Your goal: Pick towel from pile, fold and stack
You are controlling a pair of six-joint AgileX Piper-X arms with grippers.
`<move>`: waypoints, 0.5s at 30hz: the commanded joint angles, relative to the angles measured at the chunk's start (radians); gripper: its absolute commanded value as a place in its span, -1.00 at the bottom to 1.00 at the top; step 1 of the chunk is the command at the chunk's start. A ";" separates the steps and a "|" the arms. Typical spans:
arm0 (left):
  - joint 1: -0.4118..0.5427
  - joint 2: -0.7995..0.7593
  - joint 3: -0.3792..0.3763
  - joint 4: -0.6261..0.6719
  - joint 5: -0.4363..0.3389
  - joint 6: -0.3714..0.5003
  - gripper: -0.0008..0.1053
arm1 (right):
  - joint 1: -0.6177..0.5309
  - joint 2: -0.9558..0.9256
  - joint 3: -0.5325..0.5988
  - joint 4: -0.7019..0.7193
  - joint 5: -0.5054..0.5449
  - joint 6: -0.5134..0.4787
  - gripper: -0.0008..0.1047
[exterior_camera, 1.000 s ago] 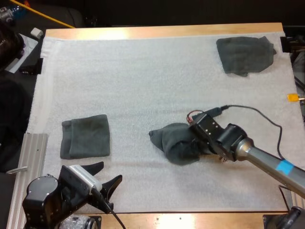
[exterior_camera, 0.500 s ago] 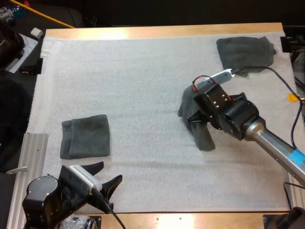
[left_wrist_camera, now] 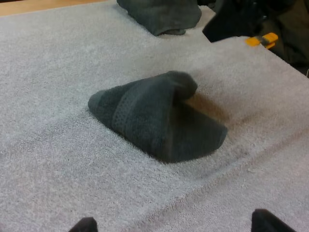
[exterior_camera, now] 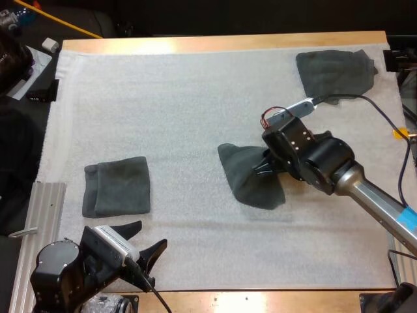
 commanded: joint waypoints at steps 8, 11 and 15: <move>-0.006 0.005 -0.008 0.005 0.014 -0.007 0.19 | -0.012 -0.059 -0.016 0.198 -0.011 0.066 0.23; -0.006 0.003 -0.007 0.005 0.013 -0.005 0.18 | -0.011 -0.061 -0.014 0.220 -0.026 0.082 0.24; -0.005 0.000 -0.007 0.004 0.012 -0.006 0.18 | -0.006 -0.074 -0.006 0.218 -0.072 0.091 0.23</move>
